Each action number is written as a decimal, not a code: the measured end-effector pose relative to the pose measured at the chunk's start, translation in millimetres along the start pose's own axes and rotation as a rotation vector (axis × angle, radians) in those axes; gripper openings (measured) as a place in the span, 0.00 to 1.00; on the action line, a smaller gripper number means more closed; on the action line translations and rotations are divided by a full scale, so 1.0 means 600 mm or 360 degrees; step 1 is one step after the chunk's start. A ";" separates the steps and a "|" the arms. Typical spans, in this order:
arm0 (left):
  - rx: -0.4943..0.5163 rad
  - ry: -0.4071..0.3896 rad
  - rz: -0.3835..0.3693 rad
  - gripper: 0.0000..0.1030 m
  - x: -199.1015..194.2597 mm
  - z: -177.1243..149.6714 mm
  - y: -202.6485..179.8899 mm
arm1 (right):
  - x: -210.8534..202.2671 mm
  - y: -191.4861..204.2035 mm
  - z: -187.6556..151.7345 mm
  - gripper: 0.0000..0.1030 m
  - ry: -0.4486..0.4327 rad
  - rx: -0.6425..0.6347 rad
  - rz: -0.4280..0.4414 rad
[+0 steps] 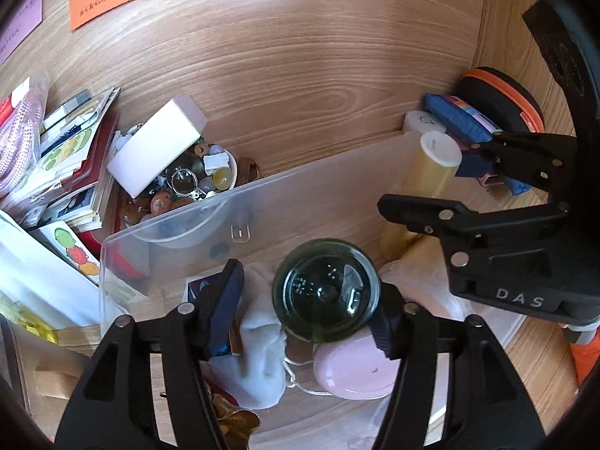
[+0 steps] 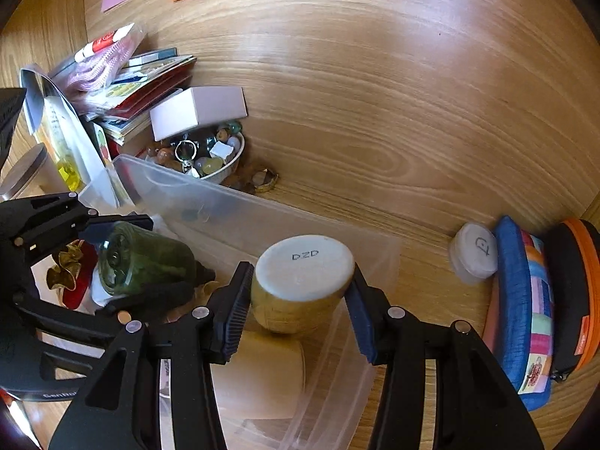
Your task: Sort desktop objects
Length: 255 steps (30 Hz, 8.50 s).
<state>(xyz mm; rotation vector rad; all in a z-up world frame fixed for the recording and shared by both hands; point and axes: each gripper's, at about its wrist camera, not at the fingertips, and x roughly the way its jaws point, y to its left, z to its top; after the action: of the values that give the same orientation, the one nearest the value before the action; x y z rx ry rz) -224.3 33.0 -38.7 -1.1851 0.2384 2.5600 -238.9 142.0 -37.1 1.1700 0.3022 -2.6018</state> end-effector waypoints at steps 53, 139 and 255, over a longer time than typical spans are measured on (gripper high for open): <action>-0.0066 -0.0201 0.0195 0.93 -0.199 -0.195 -0.047 | -0.199 0.068 -0.181 0.80 -0.0164 0.0028 0.0028; -0.0017 -0.0137 -0.0113 0.38 -0.178 -0.257 -0.035 | -0.157 0.073 -0.210 0.38 -0.0053 0.0096 0.0110; -0.0074 -0.0365 -0.0075 0.72 -0.200 -0.100 0.010 | -0.190 0.039 -0.126 0.78 -0.0169 -0.0132 -0.0095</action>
<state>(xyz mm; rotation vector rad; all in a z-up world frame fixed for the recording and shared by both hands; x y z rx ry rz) -110.4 -14.3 14.7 -0.8896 0.0975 2.6435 -105.9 160.4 -2.3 1.0063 0.4243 -2.6630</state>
